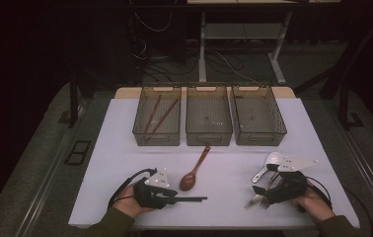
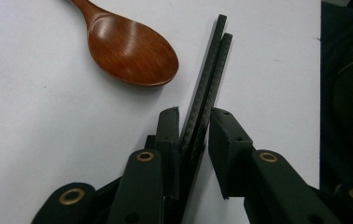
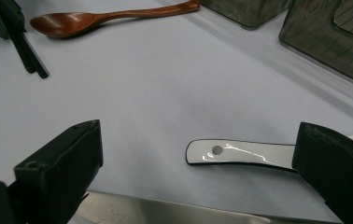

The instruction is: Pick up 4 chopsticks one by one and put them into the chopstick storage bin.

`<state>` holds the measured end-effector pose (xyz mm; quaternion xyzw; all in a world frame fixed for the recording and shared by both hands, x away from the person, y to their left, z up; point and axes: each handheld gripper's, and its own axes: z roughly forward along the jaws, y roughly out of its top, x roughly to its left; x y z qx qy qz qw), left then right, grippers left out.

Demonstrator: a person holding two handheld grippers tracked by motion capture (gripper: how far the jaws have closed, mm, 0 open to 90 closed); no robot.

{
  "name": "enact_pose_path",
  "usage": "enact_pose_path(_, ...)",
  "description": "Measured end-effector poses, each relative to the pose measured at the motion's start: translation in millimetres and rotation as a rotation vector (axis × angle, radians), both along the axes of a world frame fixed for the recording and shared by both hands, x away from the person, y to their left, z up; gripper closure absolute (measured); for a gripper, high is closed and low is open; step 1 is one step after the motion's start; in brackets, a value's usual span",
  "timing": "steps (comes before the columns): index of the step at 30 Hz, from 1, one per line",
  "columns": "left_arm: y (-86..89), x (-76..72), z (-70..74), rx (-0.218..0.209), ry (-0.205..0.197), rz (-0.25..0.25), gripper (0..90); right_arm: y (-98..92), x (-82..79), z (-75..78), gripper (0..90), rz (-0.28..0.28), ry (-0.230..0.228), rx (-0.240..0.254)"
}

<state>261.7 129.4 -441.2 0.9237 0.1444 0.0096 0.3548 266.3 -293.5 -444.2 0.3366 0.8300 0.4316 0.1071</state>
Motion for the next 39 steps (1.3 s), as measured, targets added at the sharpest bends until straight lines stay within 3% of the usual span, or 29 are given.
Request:
enact_pose_path(15, 7.2, -0.1, 2.3, 0.03, -0.011, -0.001, 77.8, -0.4, -0.1, 0.3, 1.8, -0.001, 0.0, 0.001)
enact_pose_path(22, 25.9, 0.5, 4.3, 0.053, -0.026, 0.044, 78.5, -0.5, -0.1, 0.3, 1.8, -0.002, 0.001, 0.0)
enact_pose_path(29, 30.8, 1.0, 3.4, 0.038, -0.018, 0.051, 77.6, -0.2, 0.3, 0.0, 1.8, -0.001, -0.001, 0.0)
enact_pose_path(34, 33.5, 1.1, 7.5, -0.018, -0.011, 0.057, 74.1, -0.3, 0.4, -0.1, 1.8, -0.002, 0.0, 0.0)
enact_pose_path(39, 39.5, 3.0, 9.5, -0.027, -0.008, 0.094, 82.0, -0.1, 0.4, -0.1, 1.8, 0.0, -0.001, 0.0)
